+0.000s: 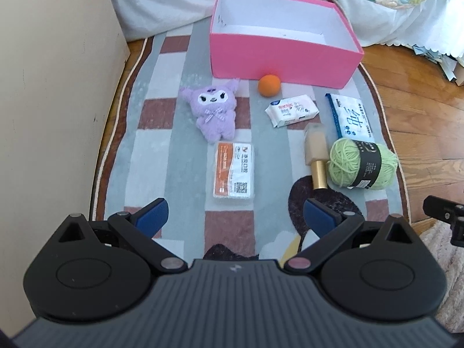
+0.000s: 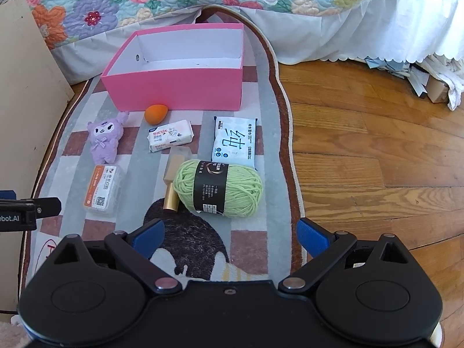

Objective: Organize objects

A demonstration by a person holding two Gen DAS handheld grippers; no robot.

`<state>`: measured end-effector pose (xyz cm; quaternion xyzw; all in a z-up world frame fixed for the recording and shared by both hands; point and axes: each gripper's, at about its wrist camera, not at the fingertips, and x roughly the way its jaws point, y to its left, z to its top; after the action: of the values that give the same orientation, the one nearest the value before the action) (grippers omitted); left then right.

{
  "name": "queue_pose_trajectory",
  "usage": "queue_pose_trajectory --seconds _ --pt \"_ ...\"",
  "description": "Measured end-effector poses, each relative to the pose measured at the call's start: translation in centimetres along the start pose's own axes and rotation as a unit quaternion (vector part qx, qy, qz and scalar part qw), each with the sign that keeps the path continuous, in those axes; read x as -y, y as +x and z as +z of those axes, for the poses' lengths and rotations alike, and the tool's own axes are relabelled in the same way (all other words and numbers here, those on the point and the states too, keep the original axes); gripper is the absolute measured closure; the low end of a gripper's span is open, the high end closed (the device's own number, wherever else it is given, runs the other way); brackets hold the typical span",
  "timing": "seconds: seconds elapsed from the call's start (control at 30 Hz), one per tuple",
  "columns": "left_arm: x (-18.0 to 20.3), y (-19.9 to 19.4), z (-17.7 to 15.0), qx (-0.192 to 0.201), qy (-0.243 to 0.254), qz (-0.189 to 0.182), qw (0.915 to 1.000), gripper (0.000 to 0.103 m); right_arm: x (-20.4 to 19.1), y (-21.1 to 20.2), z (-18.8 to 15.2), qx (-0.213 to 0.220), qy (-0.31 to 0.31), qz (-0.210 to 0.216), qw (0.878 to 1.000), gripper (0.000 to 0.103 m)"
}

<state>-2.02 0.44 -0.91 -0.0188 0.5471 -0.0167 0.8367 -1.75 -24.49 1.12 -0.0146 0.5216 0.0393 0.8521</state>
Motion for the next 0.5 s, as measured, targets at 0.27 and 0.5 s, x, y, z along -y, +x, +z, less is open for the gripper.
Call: queue_pose_trajectory --seconds 0.27,0.5 --pt "-0.5 0.2 -0.9 0.001 0.001 -0.008 1.0 0.005 0.1 0.3 0.0 -0.004 0.003 -0.001 1.0 0.004" --pt "-0.1 -1.4 -0.8 0.028 0.019 -0.001 0.9994 0.005 0.2 0.2 0.0 -0.005 0.0 -0.004 1.0 0.004"
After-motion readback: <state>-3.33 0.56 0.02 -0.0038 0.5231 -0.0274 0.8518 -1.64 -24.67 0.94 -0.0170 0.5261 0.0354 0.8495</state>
